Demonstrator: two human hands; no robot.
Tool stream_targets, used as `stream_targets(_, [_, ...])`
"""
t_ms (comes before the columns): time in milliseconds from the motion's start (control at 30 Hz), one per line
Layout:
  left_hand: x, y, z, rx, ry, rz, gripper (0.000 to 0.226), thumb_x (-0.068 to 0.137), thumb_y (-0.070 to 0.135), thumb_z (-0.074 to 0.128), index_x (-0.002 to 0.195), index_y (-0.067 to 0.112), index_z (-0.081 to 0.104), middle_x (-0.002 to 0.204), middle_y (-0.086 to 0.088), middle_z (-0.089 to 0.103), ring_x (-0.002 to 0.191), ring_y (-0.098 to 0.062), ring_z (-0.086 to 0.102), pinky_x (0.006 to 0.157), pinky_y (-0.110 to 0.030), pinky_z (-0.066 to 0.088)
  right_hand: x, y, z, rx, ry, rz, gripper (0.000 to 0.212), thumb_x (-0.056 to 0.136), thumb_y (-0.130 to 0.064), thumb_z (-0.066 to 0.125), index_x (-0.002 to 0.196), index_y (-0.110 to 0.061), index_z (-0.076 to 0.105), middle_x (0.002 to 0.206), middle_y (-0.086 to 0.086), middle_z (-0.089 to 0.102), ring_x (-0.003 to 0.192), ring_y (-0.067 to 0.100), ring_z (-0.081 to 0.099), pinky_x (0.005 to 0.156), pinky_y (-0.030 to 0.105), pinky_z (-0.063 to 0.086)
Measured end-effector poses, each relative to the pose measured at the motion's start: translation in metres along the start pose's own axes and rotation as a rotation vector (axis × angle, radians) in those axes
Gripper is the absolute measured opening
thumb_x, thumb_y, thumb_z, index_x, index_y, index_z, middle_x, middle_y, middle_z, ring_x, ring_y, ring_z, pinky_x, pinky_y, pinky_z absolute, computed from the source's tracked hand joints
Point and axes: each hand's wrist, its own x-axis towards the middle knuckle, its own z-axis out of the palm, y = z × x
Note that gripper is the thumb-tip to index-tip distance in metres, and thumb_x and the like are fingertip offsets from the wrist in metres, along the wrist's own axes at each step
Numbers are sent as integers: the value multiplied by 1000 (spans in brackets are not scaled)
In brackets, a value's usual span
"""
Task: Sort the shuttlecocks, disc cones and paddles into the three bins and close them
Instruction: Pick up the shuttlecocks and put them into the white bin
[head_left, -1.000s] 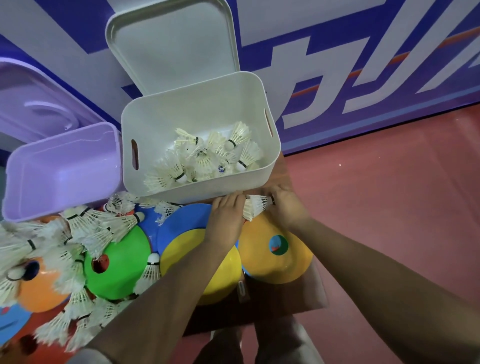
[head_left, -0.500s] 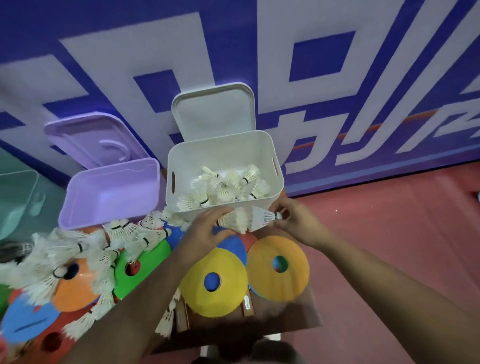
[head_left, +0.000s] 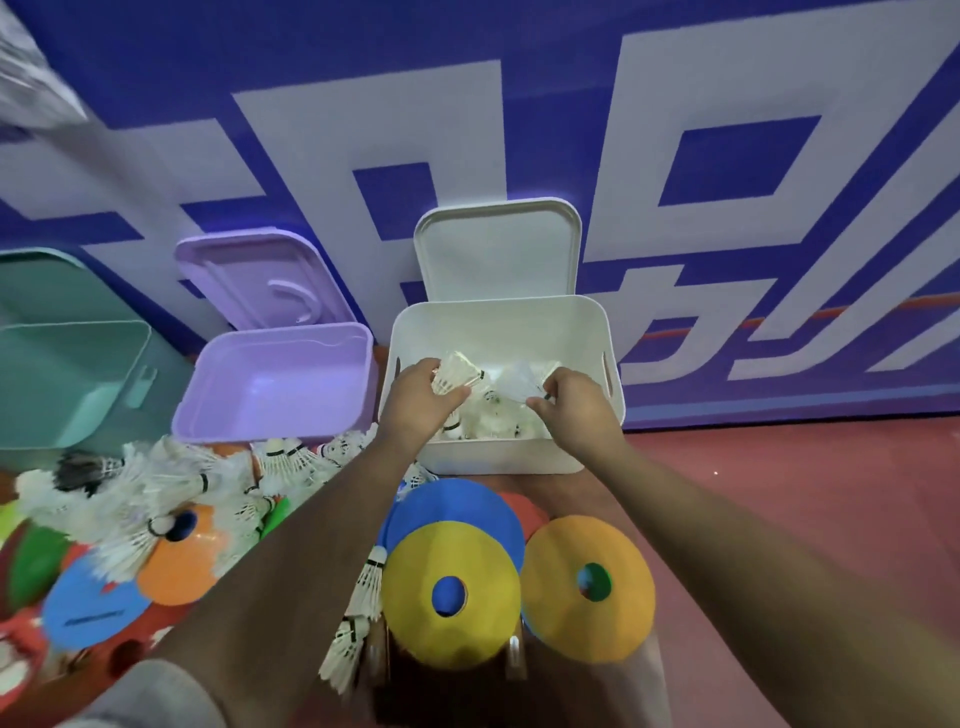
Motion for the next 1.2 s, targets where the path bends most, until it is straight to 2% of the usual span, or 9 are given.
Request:
stream_targets(67, [7, 1, 3, 38, -14, -10, 58, 82, 41, 70, 130, 13, 52, 126, -7, 60, 114, -23, 56, 86, -24, 40, 10, 0, 10, 9, -2, 12, 27, 88, -31, 66, 98, -6, 59, 96, 10, 62, 91, 28, 58, 74, 34, 46])
stream_targets(167, [12, -4, 4, 4, -50, -42, 72, 83, 41, 70, 142, 14, 40, 142, -8, 47, 129, -23, 46, 104, -31, 38, 17, 4, 18, 3, -6, 38, 33, 87, -30, 66, 106, -4, 61, 104, 13, 63, 96, 30, 59, 82, 37, 48])
stream_targets(233, [10, -11, 1, 2, -47, -17, 69, 83, 37, 70, 141, 14, 41, 144, -7, 43, 132, -22, 42, 108, -31, 33, 17, 4, 20, 19, 17, 43, 43, 86, -33, 67, 118, -5, 59, 115, 14, 60, 104, 30, 58, 89, 38, 48])
stream_targets(400, [-17, -35, -34, -67, 21, 22, 35, 85, 27, 69, 118, 18, 60, 115, 4, 48, 103, -11, 54, 85, -21, 39, 2, -20, 22, 119, 73, -19, 45, 85, -32, 65, 123, -9, 58, 120, 12, 55, 110, 25, 55, 96, 34, 43])
stream_targets(567, [-58, -94, -91, -46, 56, 7, 23, 89, 22, 64, 111, 17, 60, 108, 0, 54, 90, -11, 59, 77, -25, 43, -24, -75, 47, 156, -20, -163, 38, 84, -26, 64, 119, -12, 61, 115, 9, 55, 105, 22, 58, 92, 31, 45])
stream_targets(733, [-87, -158, -147, 20, 90, -39, 22, 88, 23, 66, 109, 20, 60, 103, -1, 57, 94, -15, 60, 80, -32, 49, -44, -138, 96, 123, -151, -272, 38, 85, -25, 66, 119, -9, 61, 119, 11, 55, 107, 24, 57, 95, 32, 44])
stream_targets(833, [-93, -196, -183, 66, 130, -50, 21, 88, 21, 66, 108, 19, 62, 104, -1, 57, 96, -13, 58, 78, -28, 44, -55, -176, 131, 83, -213, -335, 37, 87, -26, 65, 118, -8, 60, 117, 12, 55, 109, 25, 55, 92, 29, 41])
stream_targets(1000, [-85, -265, -227, 160, 131, -10, 37, 82, 24, 68, 117, 15, 62, 119, -4, 52, 108, -23, 54, 91, -32, 43, -63, -224, 191, -29, -291, -337, 47, 87, -33, 66, 127, -9, 57, 123, 13, 54, 112, 28, 54, 90, 32, 41])
stream_targets(1200, [-58, -311, -228, 314, -193, 164, 71, 73, 51, 66, 137, 28, 47, 141, -5, 40, 123, -27, 46, 102, -40, 41, -72, -235, 232, -179, -273, -212, 53, 83, -32, 68, 130, -12, 55, 127, 13, 52, 117, 30, 51, 98, 36, 44])
